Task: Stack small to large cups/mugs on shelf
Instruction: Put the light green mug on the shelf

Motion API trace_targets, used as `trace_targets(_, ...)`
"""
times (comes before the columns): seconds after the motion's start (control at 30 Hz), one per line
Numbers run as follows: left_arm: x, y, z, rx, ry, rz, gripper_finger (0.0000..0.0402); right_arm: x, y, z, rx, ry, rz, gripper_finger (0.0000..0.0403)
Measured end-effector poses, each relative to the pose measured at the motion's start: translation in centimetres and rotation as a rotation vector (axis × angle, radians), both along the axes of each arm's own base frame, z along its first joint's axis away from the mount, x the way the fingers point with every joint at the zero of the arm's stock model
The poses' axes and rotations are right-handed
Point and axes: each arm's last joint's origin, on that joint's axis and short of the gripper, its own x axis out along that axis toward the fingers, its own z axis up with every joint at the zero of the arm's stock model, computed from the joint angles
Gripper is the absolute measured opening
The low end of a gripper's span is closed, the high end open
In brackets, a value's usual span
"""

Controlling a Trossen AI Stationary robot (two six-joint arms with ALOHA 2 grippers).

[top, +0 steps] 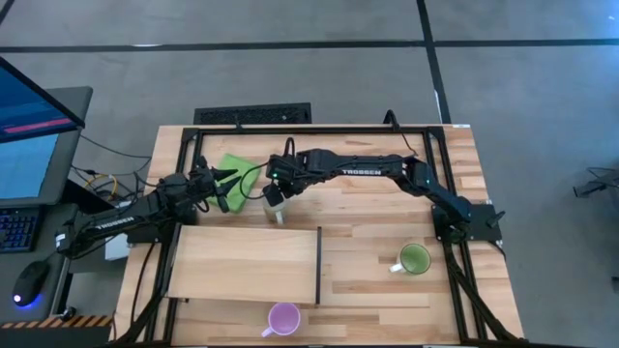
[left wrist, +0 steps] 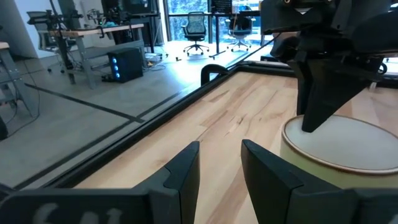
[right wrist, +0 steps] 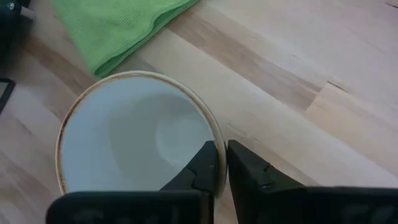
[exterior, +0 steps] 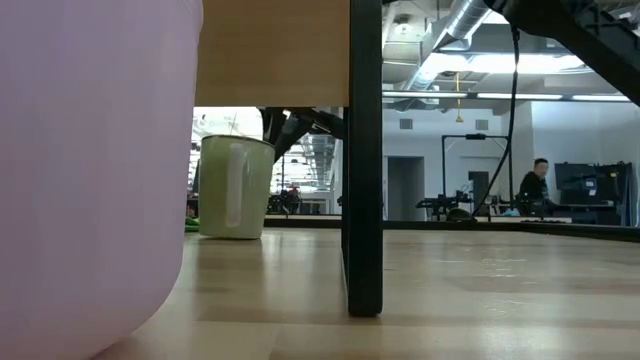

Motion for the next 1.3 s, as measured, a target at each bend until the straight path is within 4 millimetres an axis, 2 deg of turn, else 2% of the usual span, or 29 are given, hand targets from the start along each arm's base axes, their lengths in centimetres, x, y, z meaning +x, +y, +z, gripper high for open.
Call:
trace_targets(0.47,0.0,0.0,0.0,0.0,0.0,0.0,0.011,0.1,0.3,0.1,0.027,-0.014,-0.007,0.0061)
trace_targets(0.63,0.0,0.0,0.0,0.0,0.0,-0.001,0.011,0.3,0.7,0.1,0.032,-0.026,0.003,0.0104)
trace_targets(1.0,0.0,0.0,0.0,-0.003,-0.002,0.0,0.011,0.3,1.1,0.1,0.031,-0.025,0.012,0.0244)
trace_targets(1.13,0.0,0.0,0.0,-0.009,-0.005,0.0,0.011,0.3,1.0,0.1,0.03,-0.025,0.012,0.0263)
trace_targets(1.3,0.0,0.0,0.0,-0.01,-0.006,0.0,0.011,0.3,1.2,0.1,0.062,-0.026,0.056,0.0265)
